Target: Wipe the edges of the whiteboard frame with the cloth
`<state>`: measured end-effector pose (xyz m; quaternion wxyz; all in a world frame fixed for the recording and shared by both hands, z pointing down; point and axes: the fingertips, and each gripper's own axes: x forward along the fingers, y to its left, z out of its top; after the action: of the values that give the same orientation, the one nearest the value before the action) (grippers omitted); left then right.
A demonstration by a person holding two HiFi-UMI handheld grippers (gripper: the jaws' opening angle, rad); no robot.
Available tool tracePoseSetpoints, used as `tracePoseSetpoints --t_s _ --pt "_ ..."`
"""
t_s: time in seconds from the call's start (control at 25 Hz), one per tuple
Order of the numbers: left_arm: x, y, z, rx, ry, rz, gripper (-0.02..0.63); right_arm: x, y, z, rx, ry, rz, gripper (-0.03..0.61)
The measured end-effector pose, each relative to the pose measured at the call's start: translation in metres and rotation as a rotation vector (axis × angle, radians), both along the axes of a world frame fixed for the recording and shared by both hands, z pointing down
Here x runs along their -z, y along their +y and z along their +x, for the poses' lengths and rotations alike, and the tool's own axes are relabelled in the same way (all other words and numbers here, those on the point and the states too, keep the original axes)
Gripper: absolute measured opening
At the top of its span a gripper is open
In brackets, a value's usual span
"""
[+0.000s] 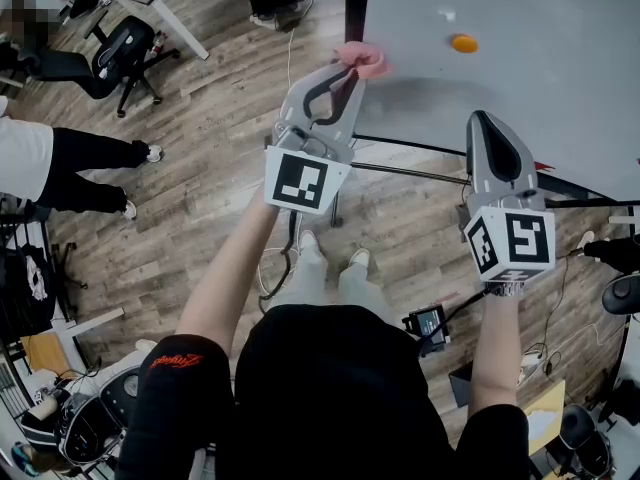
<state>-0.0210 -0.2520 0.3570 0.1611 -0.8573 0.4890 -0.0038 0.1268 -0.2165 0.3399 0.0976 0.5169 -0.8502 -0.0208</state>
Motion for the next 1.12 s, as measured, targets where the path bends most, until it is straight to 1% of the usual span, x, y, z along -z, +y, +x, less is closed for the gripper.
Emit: tracePoseSetpoints --t_s 0.28,0.56,0.92,1.12 --pt "-0.013 0.0 0.0 0.001 -0.012 -0.023 0.021 -0.011 -0.004 0.003 -0.006 -0.025 -0.022 0.002" --pt "-0.028 -0.001 0.0 0.007 -0.004 -0.05 0.021 -0.03 -0.005 0.0 0.006 -0.021 -0.05 0.002" --pt "-0.04 -0.002 0.001 0.017 -0.001 -0.061 0.021 -0.05 -0.011 0.0 0.01 -0.034 -0.08 0.002" --pt "-0.057 -0.002 -0.001 0.013 0.0 -0.107 0.021 -0.06 -0.013 -0.002 0.006 -0.037 -0.101 0.002"
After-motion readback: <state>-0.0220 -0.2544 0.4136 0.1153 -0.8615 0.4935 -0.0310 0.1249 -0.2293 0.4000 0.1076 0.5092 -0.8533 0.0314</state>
